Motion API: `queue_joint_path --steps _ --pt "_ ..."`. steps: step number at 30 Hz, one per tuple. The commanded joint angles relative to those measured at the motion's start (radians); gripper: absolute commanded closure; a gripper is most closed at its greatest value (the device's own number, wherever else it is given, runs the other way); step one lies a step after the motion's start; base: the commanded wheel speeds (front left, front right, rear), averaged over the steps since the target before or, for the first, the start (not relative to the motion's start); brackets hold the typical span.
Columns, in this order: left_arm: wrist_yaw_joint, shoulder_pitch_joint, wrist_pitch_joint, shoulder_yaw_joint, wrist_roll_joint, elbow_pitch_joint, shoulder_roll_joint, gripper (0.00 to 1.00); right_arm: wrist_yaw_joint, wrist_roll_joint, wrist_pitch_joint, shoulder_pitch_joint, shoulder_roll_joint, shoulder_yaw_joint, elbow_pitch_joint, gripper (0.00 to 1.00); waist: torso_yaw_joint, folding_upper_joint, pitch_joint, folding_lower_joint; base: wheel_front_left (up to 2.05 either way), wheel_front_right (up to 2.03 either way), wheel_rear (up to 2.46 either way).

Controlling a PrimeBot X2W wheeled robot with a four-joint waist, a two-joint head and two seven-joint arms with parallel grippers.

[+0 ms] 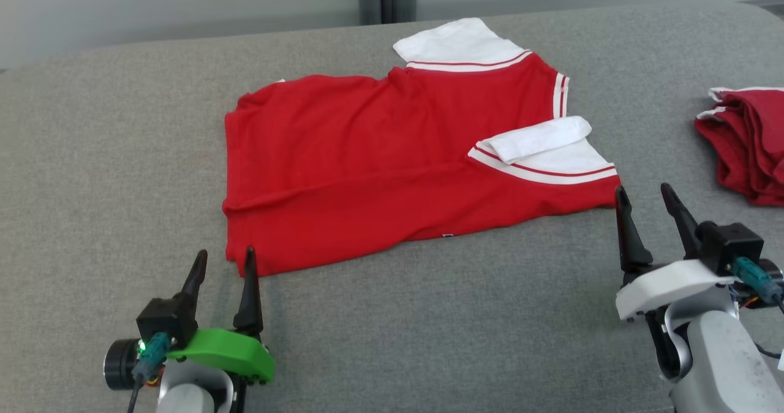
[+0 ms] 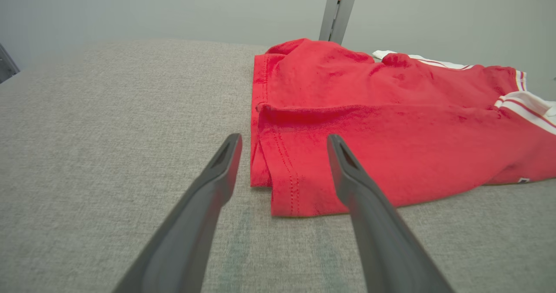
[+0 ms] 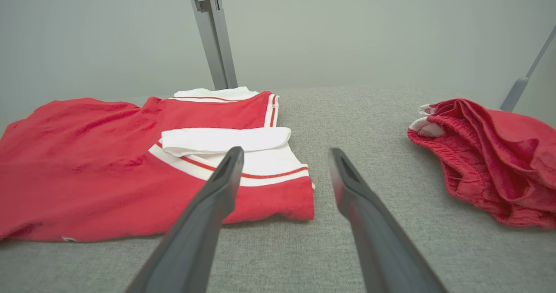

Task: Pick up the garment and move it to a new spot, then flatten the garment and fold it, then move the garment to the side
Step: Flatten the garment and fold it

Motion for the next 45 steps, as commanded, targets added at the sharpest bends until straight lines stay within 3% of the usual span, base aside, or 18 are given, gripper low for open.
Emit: queue_joint_path --steps 1,12,24,25,26,27,28,36,45 --pt "-0.007 -0.035 -0.002 0.007 0.006 0.022 0.005 0.00 -0.002 -0.011 -0.004 -0.024 0.001 -0.007 0.003 0.00 0.004 0.0000 0.066 0.0000 0.00 0.00 0.00" --pt "-0.028 -0.163 -0.002 0.019 0.030 0.155 0.006 0.00 -0.002 -0.071 -0.004 -0.151 0.009 -0.054 0.072 0.00 0.006 0.0000 0.171 0.0000 0.00 0.00 0.00" --pt "-0.030 -0.190 0.007 -0.008 0.000 0.276 0.006 0.00 -0.002 -0.145 -0.003 -0.199 0.015 -0.094 0.238 0.00 0.019 0.0000 0.193 0.0000 0.00 0.00 0.00" --pt "-0.031 -0.186 0.007 -0.014 -0.006 0.288 0.005 0.00 -0.002 -0.146 -0.003 -0.200 0.015 -0.097 0.249 0.09 0.019 0.0000 0.192 0.0000 0.00 0.00 0.00" --pt "-0.033 -0.183 0.008 -0.024 -0.011 0.301 0.005 0.04 -0.002 -0.141 -0.002 -0.202 0.016 -0.099 0.262 0.58 0.020 0.0000 0.190 0.0000 0.00 0.00 0.00" --pt "-0.036 -0.181 0.008 -0.034 -0.017 0.311 0.004 0.30 -0.002 -0.137 -0.002 -0.201 0.016 -0.099 0.272 1.00 0.021 0.0000 0.189 0.0000 0.00 0.00 0.00" --pt "-0.040 -0.179 0.011 -0.048 -0.029 0.323 0.004 0.97 -0.002 -0.134 -0.002 -0.201 0.017 -0.097 0.281 1.00 0.021 0.0000 0.187 0.0000 0.00 0.00 0.00" --pt "-0.051 -0.195 0.014 -0.118 -0.109 0.358 0.001 1.00 -0.002 -0.070 -0.002 -0.201 0.016 -0.069 0.251 1.00 0.023 0.0000 0.179 0.0000 0.00 0.00 0.00" --pt "-0.052 -0.248 -0.001 -0.054 -0.121 0.168 0.011 1.00 -0.002 0.012 -0.003 -0.238 0.013 -0.058 0.150 1.00 0.026 0.0000 0.122 0.0000 0.00 0.00 0.00"
